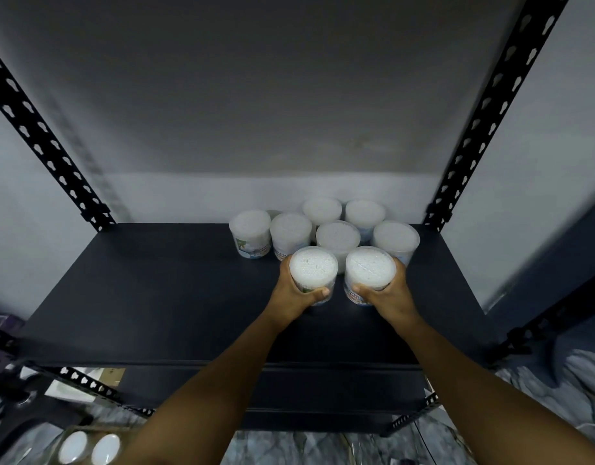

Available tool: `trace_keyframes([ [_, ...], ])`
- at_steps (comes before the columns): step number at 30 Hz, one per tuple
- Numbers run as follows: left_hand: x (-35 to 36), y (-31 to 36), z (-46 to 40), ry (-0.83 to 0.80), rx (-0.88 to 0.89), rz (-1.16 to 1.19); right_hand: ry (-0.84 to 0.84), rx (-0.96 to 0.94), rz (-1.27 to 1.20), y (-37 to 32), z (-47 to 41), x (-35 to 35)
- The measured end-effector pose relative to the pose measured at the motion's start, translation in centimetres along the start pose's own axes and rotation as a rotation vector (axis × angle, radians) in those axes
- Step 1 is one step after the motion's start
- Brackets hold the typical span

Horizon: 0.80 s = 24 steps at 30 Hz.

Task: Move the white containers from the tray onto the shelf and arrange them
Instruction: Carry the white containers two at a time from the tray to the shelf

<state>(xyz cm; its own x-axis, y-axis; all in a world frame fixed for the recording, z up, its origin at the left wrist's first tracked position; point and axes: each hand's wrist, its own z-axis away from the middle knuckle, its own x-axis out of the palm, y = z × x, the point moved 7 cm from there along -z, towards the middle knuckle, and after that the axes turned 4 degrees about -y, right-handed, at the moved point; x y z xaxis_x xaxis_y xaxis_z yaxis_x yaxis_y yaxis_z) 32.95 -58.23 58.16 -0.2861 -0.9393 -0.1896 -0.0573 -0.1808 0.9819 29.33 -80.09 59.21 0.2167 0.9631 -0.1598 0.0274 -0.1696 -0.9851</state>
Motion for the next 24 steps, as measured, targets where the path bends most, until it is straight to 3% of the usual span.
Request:
trace_keyframes([
  [10, -0.2, 0.8, 2.2, 0.042, 0.053, -0.104, -0.006, -0.083, 0.196, -0.8, 2.3, -0.3],
  [16, 0.0, -1.1, 4.6, 0.030, -0.062, -0.441, 0.039, 0.009, 0.511, 0.9, 5.0, -0.1],
  [24, 1.9, -0.7, 8.2, 0.003, 0.021, -0.809, -0.066, -0.008, 0.889, 0.8, 9.1, 1.1],
])
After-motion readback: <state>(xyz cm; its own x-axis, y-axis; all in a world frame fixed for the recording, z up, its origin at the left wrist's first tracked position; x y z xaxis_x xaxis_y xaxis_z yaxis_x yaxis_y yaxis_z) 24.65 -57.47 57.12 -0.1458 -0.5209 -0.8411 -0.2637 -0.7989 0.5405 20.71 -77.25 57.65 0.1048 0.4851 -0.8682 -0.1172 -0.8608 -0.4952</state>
